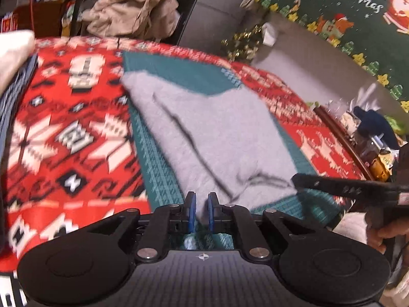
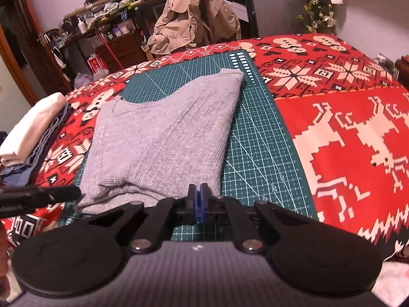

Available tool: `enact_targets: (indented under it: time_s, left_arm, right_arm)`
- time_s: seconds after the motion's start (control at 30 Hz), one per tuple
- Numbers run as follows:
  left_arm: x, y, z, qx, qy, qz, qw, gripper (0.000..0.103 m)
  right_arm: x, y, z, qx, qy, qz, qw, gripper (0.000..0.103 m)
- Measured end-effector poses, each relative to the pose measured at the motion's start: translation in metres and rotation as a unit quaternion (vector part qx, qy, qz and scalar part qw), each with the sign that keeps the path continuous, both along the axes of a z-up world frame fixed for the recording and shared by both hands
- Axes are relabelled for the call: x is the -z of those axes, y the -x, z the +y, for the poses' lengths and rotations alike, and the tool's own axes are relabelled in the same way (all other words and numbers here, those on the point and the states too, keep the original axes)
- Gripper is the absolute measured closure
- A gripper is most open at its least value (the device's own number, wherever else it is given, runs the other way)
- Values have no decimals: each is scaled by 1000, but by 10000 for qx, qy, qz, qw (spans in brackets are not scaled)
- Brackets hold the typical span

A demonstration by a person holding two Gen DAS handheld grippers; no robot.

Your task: Fold clothes

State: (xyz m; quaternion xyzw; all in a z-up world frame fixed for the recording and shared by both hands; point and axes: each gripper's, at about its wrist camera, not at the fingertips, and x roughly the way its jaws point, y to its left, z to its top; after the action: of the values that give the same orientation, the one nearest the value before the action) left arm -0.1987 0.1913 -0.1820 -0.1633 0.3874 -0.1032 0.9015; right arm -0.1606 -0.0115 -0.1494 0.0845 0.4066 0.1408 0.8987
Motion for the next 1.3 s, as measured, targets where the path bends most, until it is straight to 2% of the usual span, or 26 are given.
enact_targets:
  time_s: [0.17, 0.23, 0.3, 0.33, 0.43, 0.5, 0.57, 0.6, 0.63, 0.67, 0.8, 0.9, 1.2, 1.27, 1.3]
  left_arm:
    - [-2, 11, 10, -57, 222, 200, 9995, 94]
    - [-4, 12, 14, -133, 363, 249, 9989, 93]
    - [-5, 11, 17, -214, 519, 270, 9981, 81]
    - [-5, 9, 19, -248, 596, 290, 9975, 79]
    - [-4, 1, 20, -315, 779, 409, 9956, 78]
    - [-3, -4, 19, -363, 720, 488, 9955, 80]
    - [-3, -7, 18, -385, 734, 551, 9950, 81]
    - [-3, -8, 18, -384, 755, 595, 9946, 89]
    - [-2, -10, 16, -369, 778, 669, 9940, 97]
    - [-1, -11, 15, -374, 783, 722, 9936, 99]
    - [-7, -7, 12, -411, 621, 711, 9947, 101]
    - [-13, 0, 15, -347, 703, 754, 9941, 101]
    - [-16, 37, 3, 100, 573, 980, 9935, 101]
    - [-14, 42, 4, 167, 609, 958, 9934, 101]
    - [-14, 44, 5, 187, 612, 928, 9936, 97]
  right_arm:
    - [-1, 9, -6, 22, -69, 209, 9998, 100]
    - [-2, 14, -10, 89, -91, 223, 9997, 91]
    - [-3, 15, -18, 216, -250, 227, 9992, 86]
    - [-3, 15, -22, 283, -347, 236, 9987, 86]
    - [1, 7, -29, 427, -593, 352, 9967, 84]
    - [4, 1, -32, 477, -759, 403, 9952, 82]
    - [6, -4, -33, 509, -898, 451, 9936, 81]
    - [6, -6, -32, 482, -887, 466, 9938, 82]
    - [6, -7, -30, 438, -847, 478, 9943, 90]
    - [6, -8, -27, 401, -793, 481, 9949, 96]
    - [2, -5, -19, 324, -587, 445, 9968, 98]
    - [-5, 5, -20, 309, -601, 455, 9967, 98]
    - [-15, 53, -26, 206, -584, 726, 9954, 98]
    - [-14, 63, -29, 187, -589, 657, 9959, 98]
    - [-14, 68, -30, 175, -591, 608, 9962, 92]
